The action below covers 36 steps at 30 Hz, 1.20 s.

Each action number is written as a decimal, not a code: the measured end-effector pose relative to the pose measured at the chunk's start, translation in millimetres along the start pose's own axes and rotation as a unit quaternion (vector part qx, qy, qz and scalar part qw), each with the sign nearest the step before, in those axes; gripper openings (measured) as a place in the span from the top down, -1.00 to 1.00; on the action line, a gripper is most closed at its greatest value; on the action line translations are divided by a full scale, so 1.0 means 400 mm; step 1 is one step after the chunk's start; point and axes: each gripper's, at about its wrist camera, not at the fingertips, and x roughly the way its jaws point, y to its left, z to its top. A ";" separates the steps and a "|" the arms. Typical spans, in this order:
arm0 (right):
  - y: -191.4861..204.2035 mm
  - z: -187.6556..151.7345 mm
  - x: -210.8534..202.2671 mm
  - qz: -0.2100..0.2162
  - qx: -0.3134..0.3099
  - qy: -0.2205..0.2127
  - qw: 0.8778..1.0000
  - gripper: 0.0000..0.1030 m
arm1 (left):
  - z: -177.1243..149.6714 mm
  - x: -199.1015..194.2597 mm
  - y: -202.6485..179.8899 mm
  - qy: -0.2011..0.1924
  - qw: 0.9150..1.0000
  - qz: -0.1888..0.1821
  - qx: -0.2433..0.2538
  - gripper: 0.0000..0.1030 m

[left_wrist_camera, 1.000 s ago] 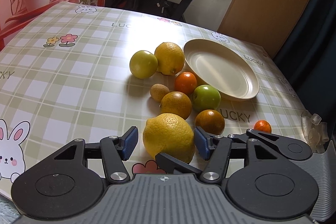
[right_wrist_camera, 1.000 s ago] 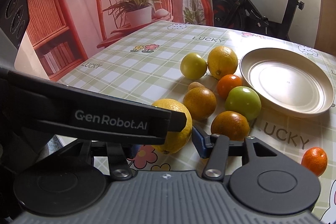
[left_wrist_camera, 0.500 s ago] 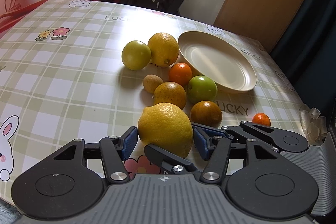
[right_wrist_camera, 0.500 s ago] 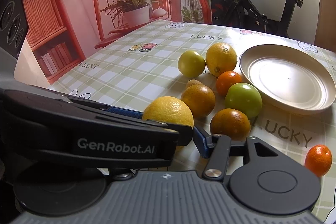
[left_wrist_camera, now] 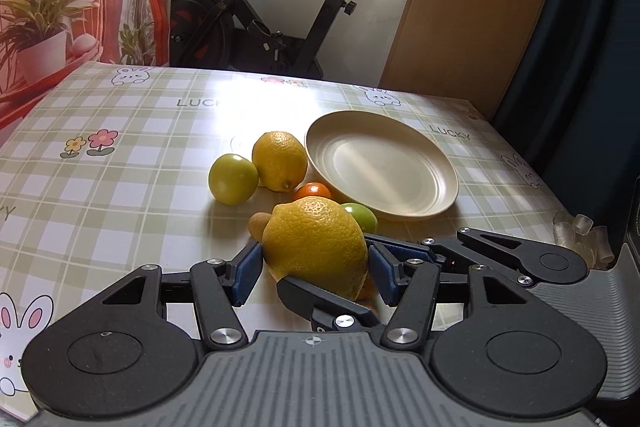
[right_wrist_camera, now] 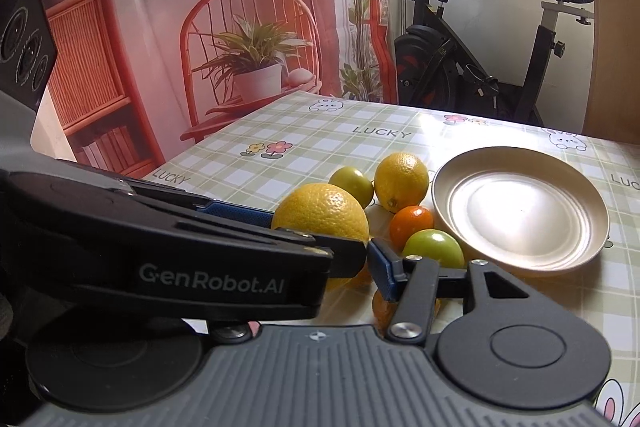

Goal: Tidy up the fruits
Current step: 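Carry the lemon with the left gripper over the cream plate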

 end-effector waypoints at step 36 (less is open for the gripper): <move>-0.302 0.087 0.131 -0.049 0.110 0.023 0.992 -0.07 | 0.214 0.330 -0.085 0.071 0.995 -0.033 0.068 -0.16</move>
